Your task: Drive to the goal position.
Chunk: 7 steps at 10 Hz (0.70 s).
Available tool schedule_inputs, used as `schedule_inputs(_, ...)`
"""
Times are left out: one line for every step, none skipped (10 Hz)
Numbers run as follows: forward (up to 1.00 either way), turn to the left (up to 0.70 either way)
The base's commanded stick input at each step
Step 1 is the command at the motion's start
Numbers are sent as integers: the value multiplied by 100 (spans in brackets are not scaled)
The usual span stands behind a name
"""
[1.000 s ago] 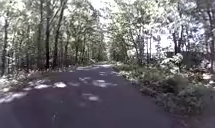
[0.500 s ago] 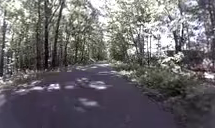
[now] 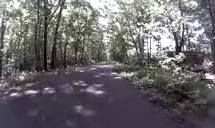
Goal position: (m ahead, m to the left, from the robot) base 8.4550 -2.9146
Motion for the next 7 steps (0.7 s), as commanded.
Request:
schedule_inputs(45, 0)
schedule_inputs(45, 0)
schedule_inputs(45, 0)
schedule_inputs(45, 0)
schedule_inputs(45, 0)
schedule_inputs(45, 0)
schedule_inputs(45, 0)
